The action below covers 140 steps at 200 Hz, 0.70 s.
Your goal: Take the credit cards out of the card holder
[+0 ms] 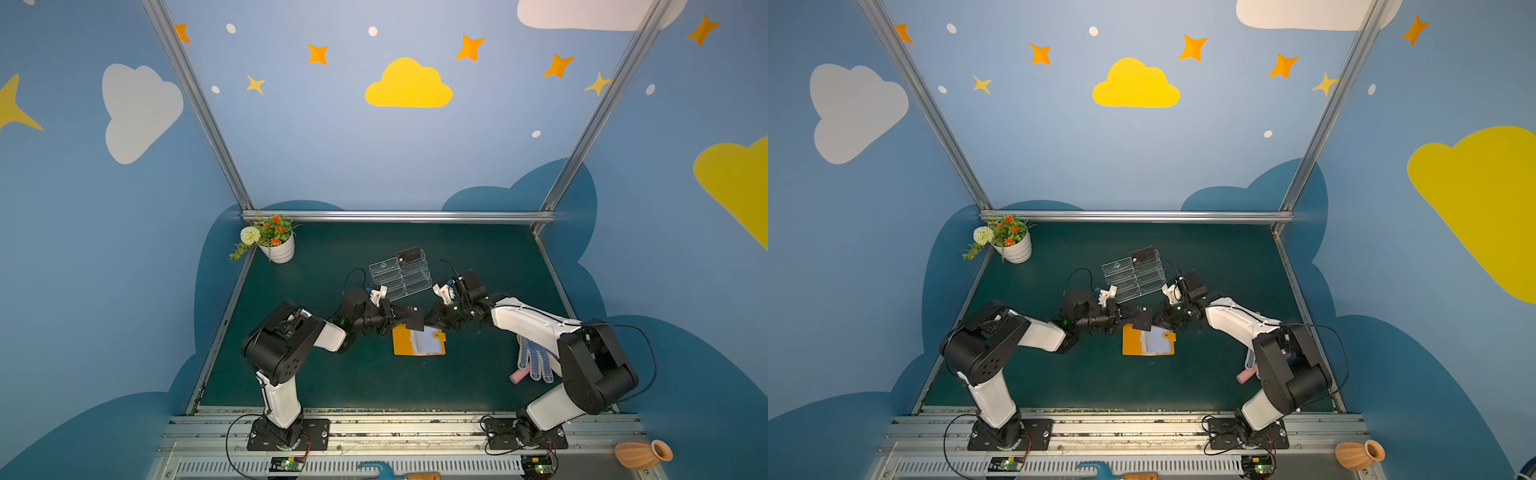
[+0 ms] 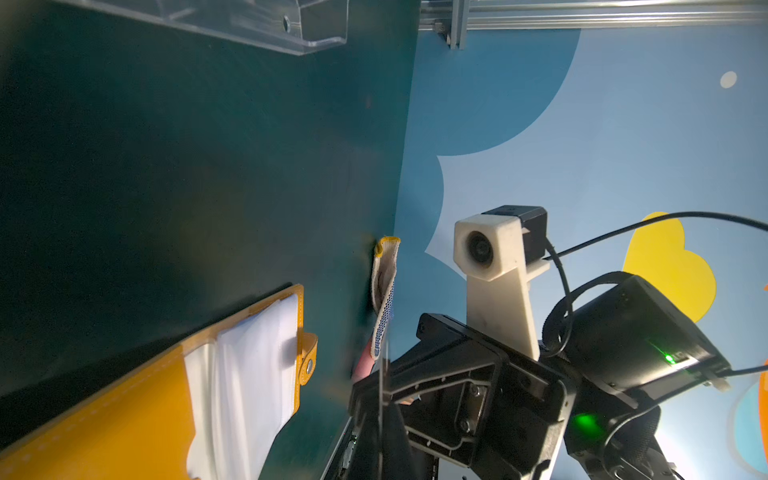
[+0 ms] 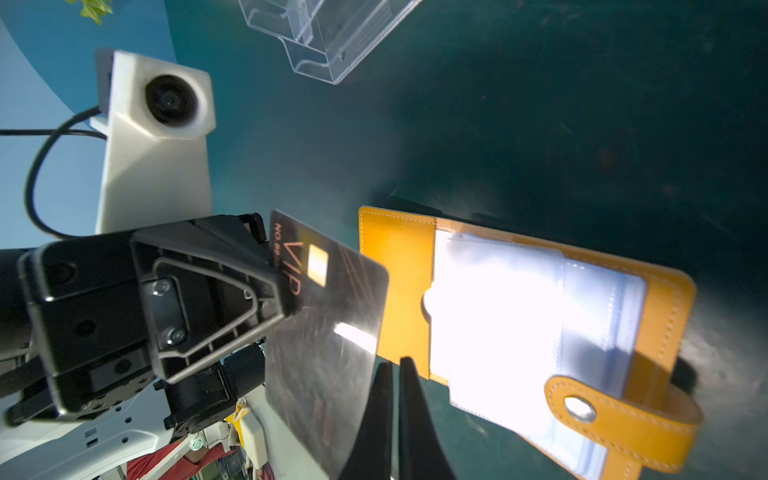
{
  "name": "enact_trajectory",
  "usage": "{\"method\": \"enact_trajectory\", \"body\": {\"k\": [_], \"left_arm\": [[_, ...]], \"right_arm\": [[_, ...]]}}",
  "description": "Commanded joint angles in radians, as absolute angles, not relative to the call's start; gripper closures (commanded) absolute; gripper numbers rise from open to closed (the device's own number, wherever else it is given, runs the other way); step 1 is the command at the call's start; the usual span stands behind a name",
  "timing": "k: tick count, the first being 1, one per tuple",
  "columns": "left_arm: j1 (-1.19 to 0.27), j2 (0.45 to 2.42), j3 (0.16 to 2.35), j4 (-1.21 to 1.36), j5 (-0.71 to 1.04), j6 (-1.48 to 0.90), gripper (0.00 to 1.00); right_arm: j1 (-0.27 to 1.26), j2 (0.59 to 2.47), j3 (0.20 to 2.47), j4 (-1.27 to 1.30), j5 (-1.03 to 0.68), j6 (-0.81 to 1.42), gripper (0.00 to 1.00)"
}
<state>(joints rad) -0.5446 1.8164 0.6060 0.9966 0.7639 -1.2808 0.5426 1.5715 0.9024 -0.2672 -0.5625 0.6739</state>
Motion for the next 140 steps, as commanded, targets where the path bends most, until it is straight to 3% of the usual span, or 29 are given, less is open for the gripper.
{"method": "enact_trajectory", "body": {"k": [1, 140], "left_arm": [[-0.554, 1.839, 0.622, 1.018, 0.759, -1.280, 0.96], [-0.572, 1.830, 0.621, 0.943, 0.746, -1.226, 0.96]], "right_arm": [[0.557, 1.589, 0.938, -0.299, -0.558, 0.665, 1.00], [0.573, 1.663, 0.989, -0.360, -0.551, 0.665, 1.00]]}}
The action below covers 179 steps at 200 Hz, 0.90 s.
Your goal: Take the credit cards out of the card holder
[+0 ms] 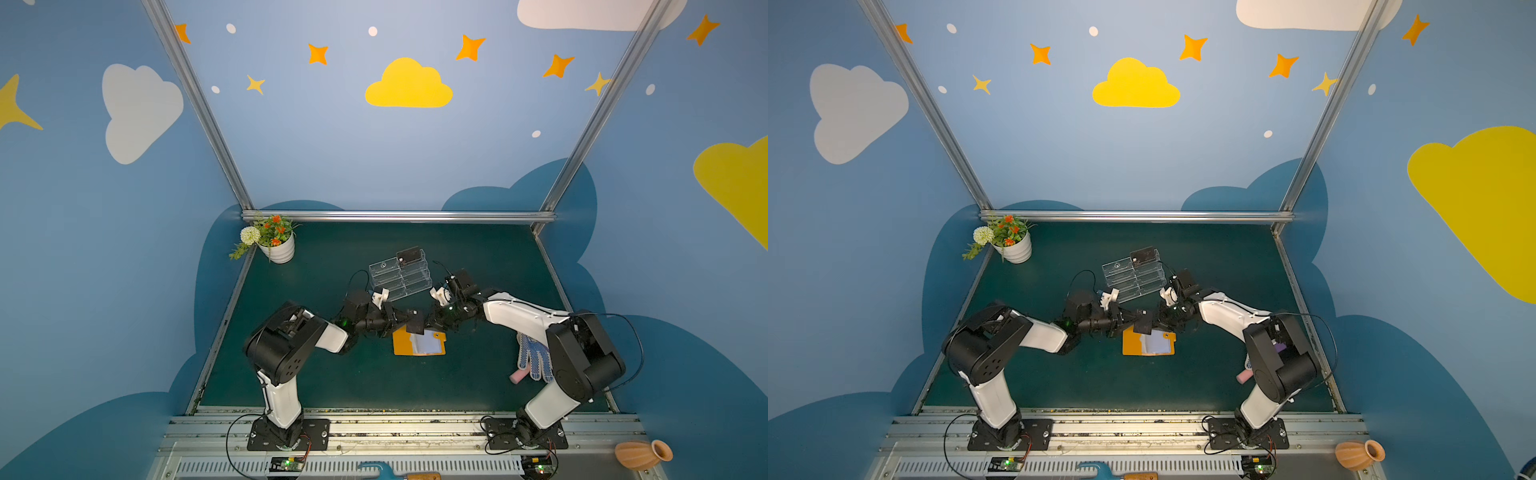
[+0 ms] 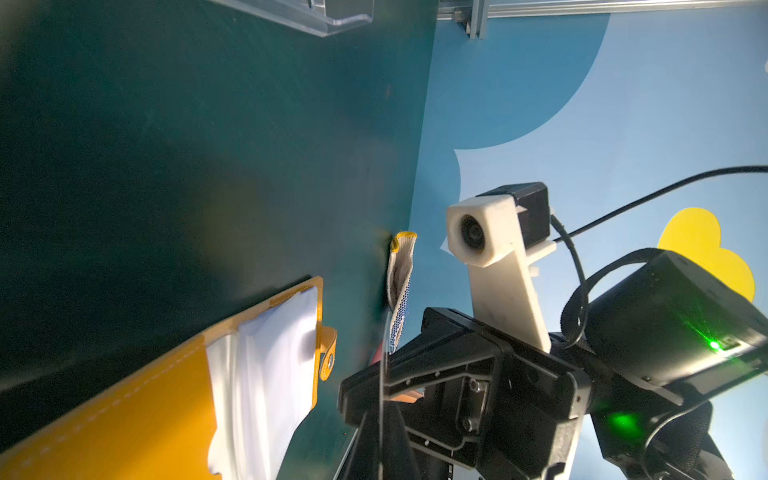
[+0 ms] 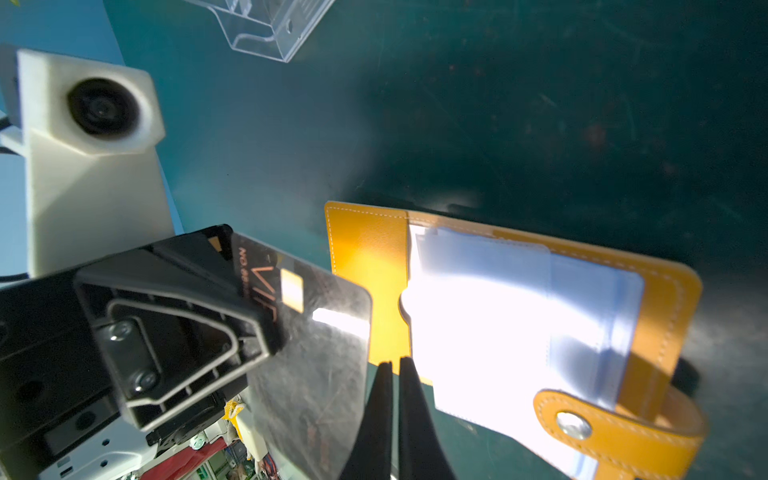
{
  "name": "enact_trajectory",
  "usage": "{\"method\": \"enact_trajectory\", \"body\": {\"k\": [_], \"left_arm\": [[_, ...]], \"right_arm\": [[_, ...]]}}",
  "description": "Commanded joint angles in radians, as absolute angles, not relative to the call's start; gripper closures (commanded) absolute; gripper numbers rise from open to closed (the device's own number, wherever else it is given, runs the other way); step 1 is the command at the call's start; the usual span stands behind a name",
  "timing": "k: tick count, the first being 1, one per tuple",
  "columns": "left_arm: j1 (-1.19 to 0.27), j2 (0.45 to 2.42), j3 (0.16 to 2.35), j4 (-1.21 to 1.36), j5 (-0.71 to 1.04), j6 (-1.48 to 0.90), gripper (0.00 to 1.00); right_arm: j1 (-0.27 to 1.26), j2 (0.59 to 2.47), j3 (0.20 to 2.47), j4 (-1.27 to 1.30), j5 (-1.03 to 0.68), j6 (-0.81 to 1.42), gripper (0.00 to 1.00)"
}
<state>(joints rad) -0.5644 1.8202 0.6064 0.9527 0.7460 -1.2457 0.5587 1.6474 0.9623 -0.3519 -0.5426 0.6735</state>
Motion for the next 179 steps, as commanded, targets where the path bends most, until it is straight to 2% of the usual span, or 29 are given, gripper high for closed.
{"method": "enact_trajectory", "body": {"k": [1, 79, 140, 179], "left_arm": [[-0.574, 1.829, 0.621, 0.943, 0.747, -1.226, 0.96], [-0.579, 1.836, 0.621, 0.941, 0.747, -1.220, 0.96], [-0.518, 1.775, 0.644, 0.846, 0.777, -1.167, 0.96], [-0.470, 1.761, 0.666, 0.889, 0.818, -1.220, 0.96]], "right_arm": [[0.573, 1.664, 0.989, -0.360, -0.551, 0.665, 1.00], [0.579, 1.683, 0.993, -0.360, -0.552, 0.666, 1.00], [0.535, 1.588, 0.919, -0.352, -0.538, 0.668, 1.00], [0.489, 1.527, 0.884, -0.341, -0.552, 0.666, 1.00]]}}
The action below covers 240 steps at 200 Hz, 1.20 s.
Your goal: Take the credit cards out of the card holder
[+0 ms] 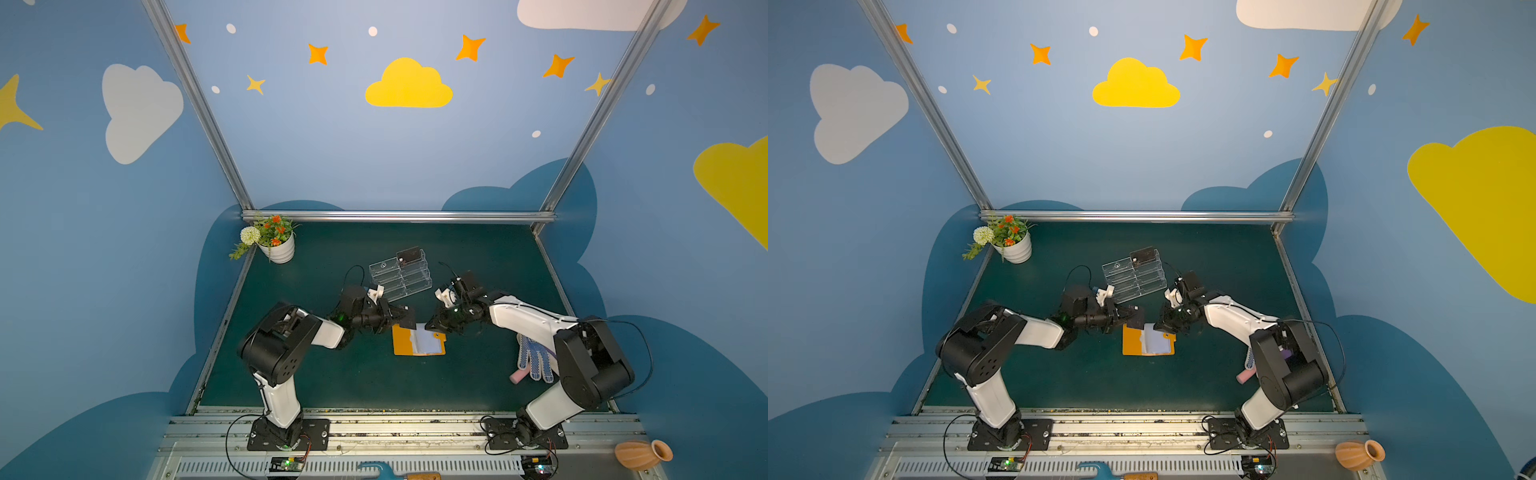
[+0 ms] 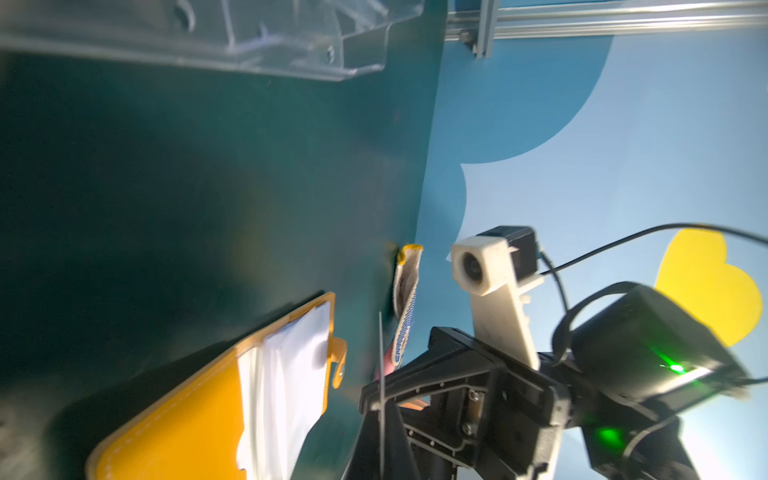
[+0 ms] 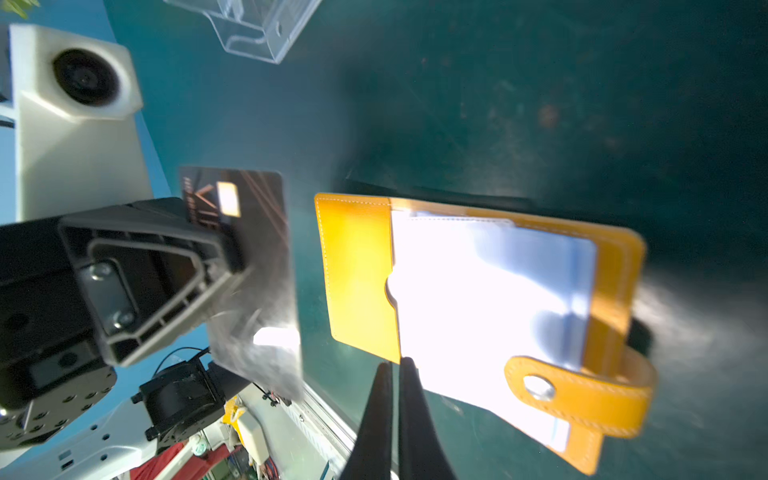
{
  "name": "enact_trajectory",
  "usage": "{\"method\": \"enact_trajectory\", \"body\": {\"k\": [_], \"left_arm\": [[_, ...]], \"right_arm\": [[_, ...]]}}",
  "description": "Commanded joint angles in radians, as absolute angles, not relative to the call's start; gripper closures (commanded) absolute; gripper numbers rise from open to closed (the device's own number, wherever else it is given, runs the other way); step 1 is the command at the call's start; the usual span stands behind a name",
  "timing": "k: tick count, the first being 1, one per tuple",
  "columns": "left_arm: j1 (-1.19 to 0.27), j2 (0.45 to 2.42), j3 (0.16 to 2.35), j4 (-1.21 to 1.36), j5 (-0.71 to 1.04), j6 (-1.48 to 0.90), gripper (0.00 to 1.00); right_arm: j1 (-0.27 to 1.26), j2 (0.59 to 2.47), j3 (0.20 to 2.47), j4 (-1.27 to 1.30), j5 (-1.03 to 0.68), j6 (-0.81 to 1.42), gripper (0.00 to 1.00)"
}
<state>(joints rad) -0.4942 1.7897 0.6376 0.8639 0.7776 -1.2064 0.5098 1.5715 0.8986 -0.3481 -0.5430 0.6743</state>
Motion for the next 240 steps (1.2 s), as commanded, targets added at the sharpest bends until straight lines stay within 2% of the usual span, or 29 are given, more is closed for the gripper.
{"method": "enact_trajectory", "body": {"k": [1, 28, 109, 240], "left_arm": [[-0.470, 1.760, 0.668, 0.890, 0.819, -1.222, 0.96], [-0.445, 1.750, 0.710, 0.911, 0.844, -1.271, 0.96], [-0.323, 1.781, 1.017, 0.660, 0.935, -1.206, 0.96], [-0.175, 2.135, 1.625, 0.374, 1.104, -1.051, 0.96]], "right_arm": [[0.487, 1.527, 0.884, -0.342, -0.551, 0.665, 1.00], [0.467, 1.504, 0.888, -0.363, -0.555, 0.647, 1.00], [0.435, 1.490, 0.870, -0.370, -0.580, 0.630, 1.00], [0.393, 1.572, 0.883, -0.342, -0.637, 0.607, 1.00]]}}
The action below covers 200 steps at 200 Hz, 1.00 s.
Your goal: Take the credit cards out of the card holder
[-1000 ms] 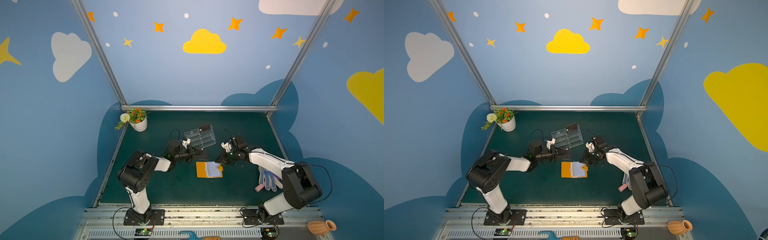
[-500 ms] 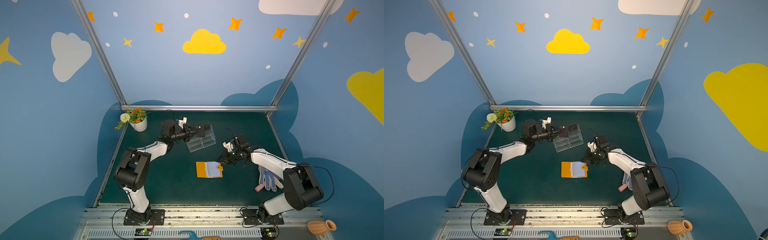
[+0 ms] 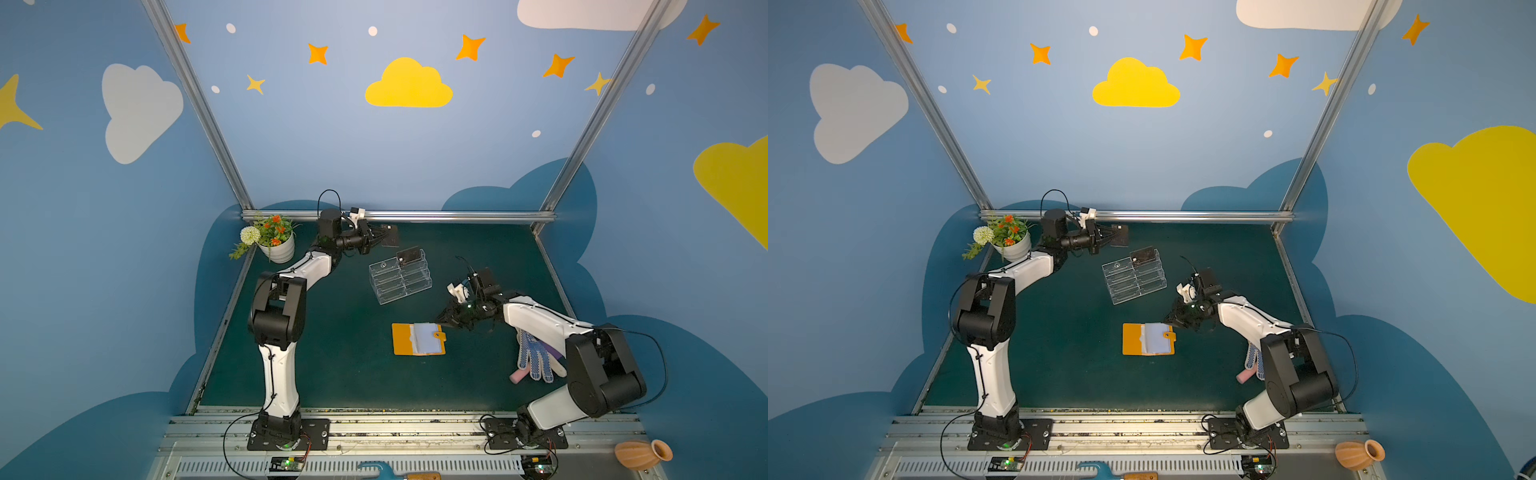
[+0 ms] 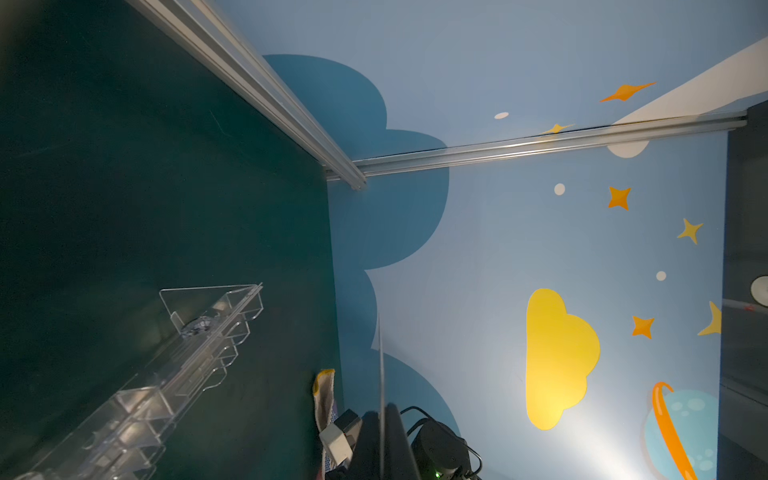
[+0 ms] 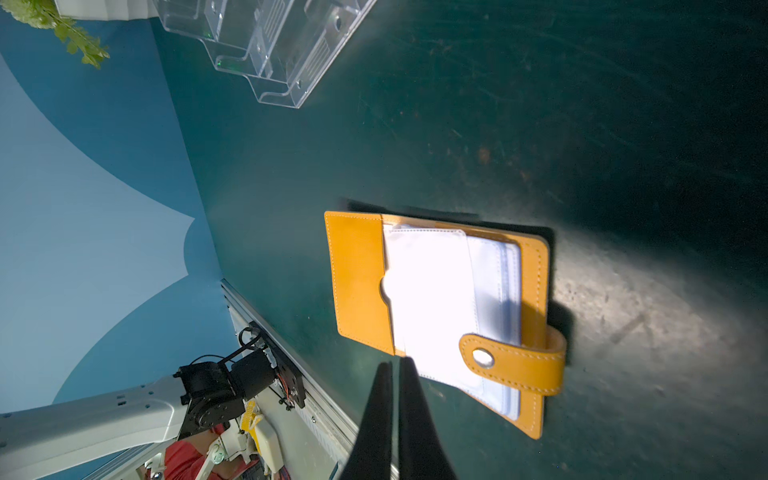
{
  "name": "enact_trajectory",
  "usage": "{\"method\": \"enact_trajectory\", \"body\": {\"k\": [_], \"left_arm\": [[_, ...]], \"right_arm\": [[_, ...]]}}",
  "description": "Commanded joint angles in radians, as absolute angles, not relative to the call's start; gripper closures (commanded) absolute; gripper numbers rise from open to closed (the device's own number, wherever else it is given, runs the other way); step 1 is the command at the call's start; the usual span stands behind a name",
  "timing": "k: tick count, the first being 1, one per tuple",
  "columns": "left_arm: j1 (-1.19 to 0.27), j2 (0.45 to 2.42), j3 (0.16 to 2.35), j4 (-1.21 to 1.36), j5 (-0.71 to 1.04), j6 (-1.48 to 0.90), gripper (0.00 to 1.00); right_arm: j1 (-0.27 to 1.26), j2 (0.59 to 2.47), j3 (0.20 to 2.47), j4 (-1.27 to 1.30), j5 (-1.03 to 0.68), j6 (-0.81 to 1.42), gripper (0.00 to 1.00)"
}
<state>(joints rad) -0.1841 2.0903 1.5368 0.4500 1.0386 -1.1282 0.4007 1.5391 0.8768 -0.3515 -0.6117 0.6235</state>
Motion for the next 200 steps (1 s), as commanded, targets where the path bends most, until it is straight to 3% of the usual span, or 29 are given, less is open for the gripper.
{"method": "enact_trajectory", "body": {"k": [1, 81, 200], "left_arm": [[-0.174, 2.139, 1.630, 0.373, 1.107, -1.048, 0.96], [-0.174, 2.311, 1.920, 0.149, 1.233, -0.836, 0.96], [-0.216, 2.508, 2.282, -0.310, 1.225, -0.465, 0.96]], "right_arm": [[0.393, 1.574, 0.883, -0.341, -0.638, 0.606, 1.00], [0.388, 1.635, 0.900, -0.315, -0.653, 0.611, 1.00], [0.375, 1.673, 0.920, -0.328, -0.676, 0.595, 1.00]]}}
